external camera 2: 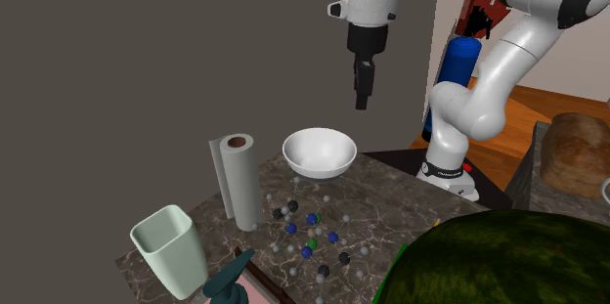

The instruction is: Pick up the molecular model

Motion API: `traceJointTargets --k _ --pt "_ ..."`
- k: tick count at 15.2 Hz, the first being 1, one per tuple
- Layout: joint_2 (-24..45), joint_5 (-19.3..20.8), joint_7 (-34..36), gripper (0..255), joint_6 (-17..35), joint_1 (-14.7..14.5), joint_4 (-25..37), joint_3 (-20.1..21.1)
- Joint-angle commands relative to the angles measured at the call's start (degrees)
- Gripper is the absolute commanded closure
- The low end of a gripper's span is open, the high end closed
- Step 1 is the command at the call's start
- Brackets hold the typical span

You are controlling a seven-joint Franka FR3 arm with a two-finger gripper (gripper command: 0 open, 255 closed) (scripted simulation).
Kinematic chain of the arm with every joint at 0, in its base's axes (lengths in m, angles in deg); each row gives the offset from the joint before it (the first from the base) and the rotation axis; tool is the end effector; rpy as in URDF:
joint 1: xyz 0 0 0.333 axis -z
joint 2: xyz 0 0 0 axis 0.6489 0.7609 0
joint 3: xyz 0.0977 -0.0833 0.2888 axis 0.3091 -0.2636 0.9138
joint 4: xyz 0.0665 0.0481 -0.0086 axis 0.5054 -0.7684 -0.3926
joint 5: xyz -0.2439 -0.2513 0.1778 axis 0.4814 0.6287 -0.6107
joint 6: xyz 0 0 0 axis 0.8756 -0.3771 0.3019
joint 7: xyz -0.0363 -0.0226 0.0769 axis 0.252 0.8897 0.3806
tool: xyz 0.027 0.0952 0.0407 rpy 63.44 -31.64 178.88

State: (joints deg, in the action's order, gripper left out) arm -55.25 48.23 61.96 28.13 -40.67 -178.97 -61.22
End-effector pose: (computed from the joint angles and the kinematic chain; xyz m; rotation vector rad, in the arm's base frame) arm 0.3660 0.1197 0.5930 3.0541 -0.3675 -0.0230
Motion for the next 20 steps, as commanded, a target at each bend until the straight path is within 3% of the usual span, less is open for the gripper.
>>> traceJointTargets --k 1,7,12,15,20 --pt "3.23 0.34 3.32 0 1.51 -0.03 1.41 2.65" --pt "15.6 3.97 14.14 0 3.78 0.02 9.59 10.52" --pt "28.19 10.25 24.04 0 3.49 -1.0 18.95 16.02" --pt "36.72 15.21 29.93 0 1.96 -2.97 25.92 18.15" --pt "50.2 22.86 37.16 0 -2.35 -8.67 38.76 18.67"
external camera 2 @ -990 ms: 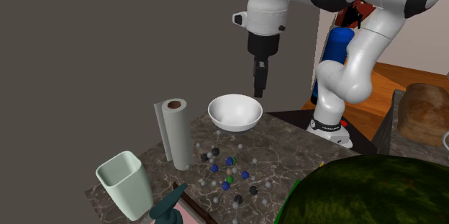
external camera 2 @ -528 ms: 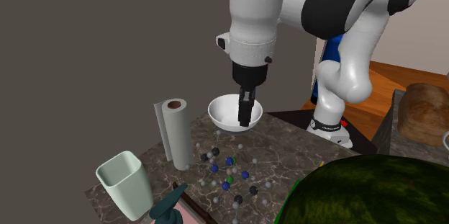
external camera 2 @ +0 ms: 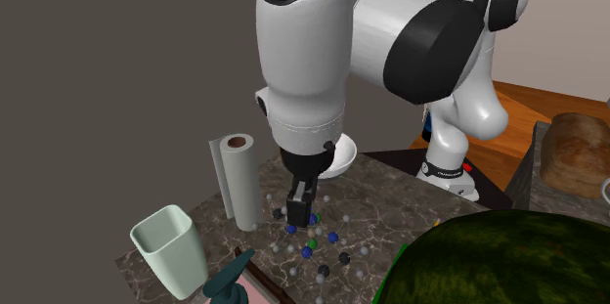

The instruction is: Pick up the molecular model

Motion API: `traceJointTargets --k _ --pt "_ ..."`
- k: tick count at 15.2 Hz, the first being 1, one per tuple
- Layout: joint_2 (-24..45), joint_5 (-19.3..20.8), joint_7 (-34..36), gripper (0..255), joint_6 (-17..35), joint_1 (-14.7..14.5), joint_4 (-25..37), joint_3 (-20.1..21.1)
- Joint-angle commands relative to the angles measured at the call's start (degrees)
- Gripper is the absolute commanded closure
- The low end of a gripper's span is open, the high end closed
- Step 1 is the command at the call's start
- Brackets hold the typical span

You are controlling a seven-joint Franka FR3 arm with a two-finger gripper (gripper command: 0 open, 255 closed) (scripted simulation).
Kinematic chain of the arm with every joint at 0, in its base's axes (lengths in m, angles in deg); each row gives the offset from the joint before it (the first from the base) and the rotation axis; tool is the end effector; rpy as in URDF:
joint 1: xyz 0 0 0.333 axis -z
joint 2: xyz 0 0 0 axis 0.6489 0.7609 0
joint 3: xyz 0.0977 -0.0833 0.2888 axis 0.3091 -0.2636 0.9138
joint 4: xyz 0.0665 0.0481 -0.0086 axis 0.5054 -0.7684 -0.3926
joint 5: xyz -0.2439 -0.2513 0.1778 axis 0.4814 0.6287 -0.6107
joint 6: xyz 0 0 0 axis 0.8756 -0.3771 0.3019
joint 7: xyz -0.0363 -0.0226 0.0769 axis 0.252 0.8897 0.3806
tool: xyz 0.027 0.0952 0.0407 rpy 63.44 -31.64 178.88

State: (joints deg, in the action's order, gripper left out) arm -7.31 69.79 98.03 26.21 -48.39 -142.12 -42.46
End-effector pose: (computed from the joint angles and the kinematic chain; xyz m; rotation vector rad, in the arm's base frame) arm 0.5124 0.3456 0.4997 2.8478 -0.4910 -0.0138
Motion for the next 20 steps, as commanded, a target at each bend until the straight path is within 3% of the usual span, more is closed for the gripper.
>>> traceJointTargets --k 1,9,10,20 --pt "2.25 1.3 1.22 0 0.32 -0.93 1.15 -0.2" --pt "2.71 1.67 2.2 0 5.05 -0.53 -3.32 -0.44" --pt "2.56 1.6 2.21 255 5.13 -0.48 -3.54 -0.42" --pt "2.6 1.59 2.04 255 4.35 -0.58 -2.69 -0.4"
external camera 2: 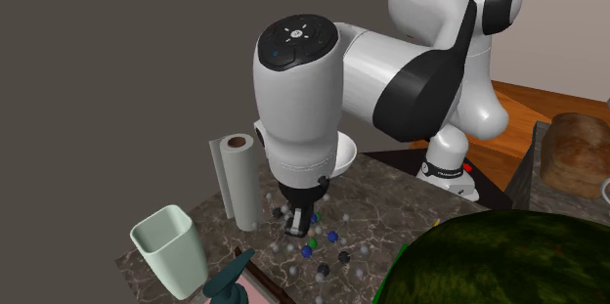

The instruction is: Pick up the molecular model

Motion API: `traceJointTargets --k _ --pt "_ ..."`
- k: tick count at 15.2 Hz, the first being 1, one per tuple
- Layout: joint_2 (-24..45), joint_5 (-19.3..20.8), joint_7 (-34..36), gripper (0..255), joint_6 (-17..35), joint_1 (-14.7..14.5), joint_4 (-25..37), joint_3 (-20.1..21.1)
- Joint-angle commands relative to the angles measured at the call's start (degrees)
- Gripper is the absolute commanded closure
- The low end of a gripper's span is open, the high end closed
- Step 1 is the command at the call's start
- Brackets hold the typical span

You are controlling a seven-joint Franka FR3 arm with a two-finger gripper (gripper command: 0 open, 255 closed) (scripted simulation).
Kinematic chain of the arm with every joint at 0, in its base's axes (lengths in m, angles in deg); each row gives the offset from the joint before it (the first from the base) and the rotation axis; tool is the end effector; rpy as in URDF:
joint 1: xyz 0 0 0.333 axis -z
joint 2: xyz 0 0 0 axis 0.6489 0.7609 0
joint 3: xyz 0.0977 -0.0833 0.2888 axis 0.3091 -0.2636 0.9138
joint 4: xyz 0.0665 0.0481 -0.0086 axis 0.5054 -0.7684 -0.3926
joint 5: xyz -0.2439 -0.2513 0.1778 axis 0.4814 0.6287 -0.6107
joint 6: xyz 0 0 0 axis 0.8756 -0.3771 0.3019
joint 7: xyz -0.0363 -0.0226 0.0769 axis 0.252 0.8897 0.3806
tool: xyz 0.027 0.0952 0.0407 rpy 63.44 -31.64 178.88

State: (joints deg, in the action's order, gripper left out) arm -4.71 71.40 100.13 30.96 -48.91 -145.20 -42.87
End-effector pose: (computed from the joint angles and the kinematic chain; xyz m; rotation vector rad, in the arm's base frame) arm 0.5188 0.3523 0.4550 2.8391 -0.4980 -0.0117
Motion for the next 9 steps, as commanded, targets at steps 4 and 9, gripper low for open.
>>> traceJointTargets --k 4,9 --pt "-0.29 -0.26 -0.66 255 -3.26 -0.3 3.09 0.15" --pt "-0.33 -0.35 -1.34 255 -7.01 -0.76 6.9 0.28"
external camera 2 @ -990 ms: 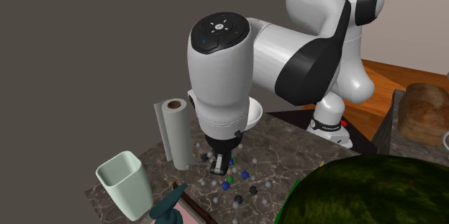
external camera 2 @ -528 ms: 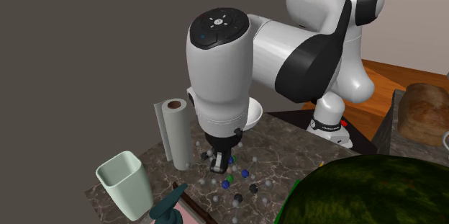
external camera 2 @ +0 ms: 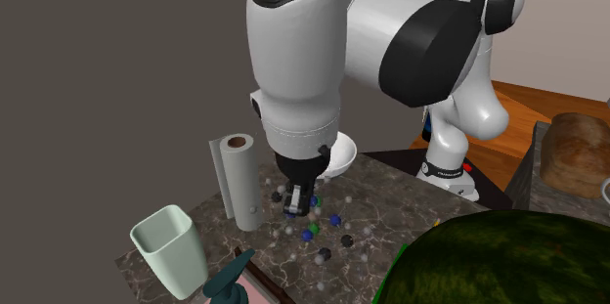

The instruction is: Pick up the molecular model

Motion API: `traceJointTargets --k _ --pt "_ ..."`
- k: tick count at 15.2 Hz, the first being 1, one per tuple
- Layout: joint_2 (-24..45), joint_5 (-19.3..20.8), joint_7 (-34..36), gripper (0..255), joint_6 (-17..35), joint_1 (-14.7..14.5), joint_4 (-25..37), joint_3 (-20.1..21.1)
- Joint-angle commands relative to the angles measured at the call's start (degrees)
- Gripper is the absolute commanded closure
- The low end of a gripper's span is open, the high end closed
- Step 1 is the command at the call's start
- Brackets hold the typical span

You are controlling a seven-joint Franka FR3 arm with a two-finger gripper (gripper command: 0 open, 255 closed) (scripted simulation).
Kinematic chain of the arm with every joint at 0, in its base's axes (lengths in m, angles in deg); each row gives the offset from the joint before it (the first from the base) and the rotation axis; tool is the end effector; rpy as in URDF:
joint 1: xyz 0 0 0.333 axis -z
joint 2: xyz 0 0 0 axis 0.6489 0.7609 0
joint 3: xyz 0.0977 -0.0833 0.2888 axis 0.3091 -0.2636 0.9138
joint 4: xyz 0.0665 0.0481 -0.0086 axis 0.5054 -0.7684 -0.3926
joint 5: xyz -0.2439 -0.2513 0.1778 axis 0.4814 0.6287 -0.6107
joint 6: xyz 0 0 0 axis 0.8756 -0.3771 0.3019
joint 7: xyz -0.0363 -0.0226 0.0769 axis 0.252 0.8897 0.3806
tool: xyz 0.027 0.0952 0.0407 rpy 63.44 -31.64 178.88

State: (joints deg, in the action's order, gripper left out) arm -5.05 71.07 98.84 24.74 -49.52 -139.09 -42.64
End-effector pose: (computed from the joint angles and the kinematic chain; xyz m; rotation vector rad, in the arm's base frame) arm 0.5195 0.3519 0.4998 2.8389 -0.4977 -0.0117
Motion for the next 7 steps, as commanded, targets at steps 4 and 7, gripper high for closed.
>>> traceJointTargets --k 4,7 --pt "0.27 0.1 -0.55 255 -3.94 -0.67 4.25 0.12" --pt "0.4 0.17 -0.69 255 -4.88 -0.85 5.32 0.14"
